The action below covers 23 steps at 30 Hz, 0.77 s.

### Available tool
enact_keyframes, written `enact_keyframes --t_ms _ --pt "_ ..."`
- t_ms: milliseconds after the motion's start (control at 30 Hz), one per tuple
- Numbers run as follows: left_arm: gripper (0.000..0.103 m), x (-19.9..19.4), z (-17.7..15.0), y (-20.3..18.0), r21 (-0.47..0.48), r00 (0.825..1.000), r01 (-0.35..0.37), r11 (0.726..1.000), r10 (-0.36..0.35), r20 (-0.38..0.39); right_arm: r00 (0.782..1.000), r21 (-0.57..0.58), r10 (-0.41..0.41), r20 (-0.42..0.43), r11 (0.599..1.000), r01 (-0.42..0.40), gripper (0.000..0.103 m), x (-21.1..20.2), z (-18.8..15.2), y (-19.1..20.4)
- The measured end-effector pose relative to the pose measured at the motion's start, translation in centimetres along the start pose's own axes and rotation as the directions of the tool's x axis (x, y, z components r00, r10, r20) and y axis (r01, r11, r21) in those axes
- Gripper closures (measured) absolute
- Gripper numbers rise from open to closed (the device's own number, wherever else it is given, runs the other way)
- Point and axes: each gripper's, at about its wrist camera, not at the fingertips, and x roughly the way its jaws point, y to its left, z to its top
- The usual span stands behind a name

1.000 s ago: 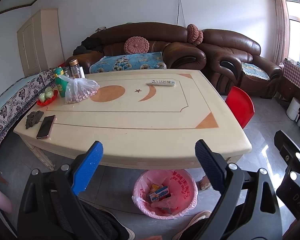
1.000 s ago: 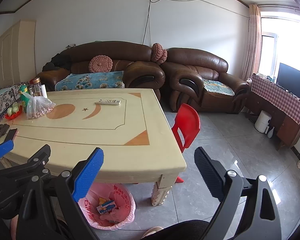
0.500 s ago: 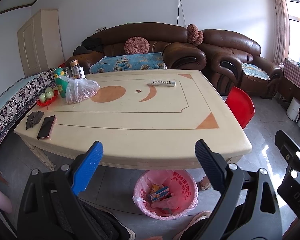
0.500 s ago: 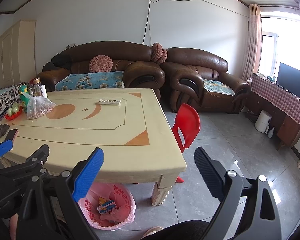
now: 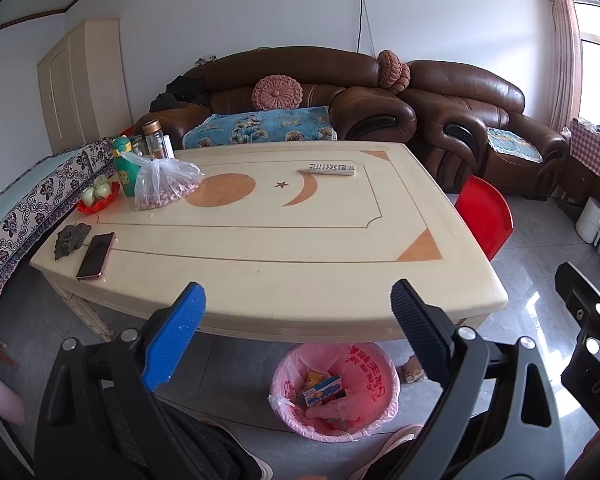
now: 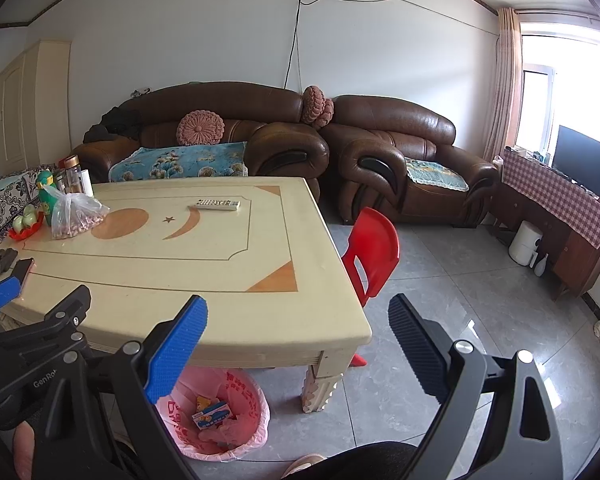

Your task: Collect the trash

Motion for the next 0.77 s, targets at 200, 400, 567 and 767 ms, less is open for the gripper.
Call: enact_keyframes --t_ms 200,400,567,767 --pt "0.007 -0.11 0.01 -0.02 0.003 1.000 0.001 1.000 -0.001 0.009 1.000 0.002 0.001 0.000 1.000 -0.001 0.013 0.12 0.03 -0.12" --pt "0.007 -0.14 -0.08 -0.32 0.014 1.000 -0.009 1.000 0.009 0.016 1.000 0.001 0.000 -0.003 1.000 0.000 0.013 0.15 0.03 -0.06" --pt "0.007 -0.01 -0.12 -0.41 0.012 1.000 0.003 1.000 -0.003 -0.002 1.000 0.003 0.003 -0.004 1.000 -0.003 0.013 0.12 -0.01 -0.02" --pt "0.007 0.12 -0.07 -0.20 0.004 1.000 0.006 1.000 -0.006 -0.014 1.000 0.005 0.005 -0.005 1.000 -0.005 0.013 0.06 -0.05 -0.01"
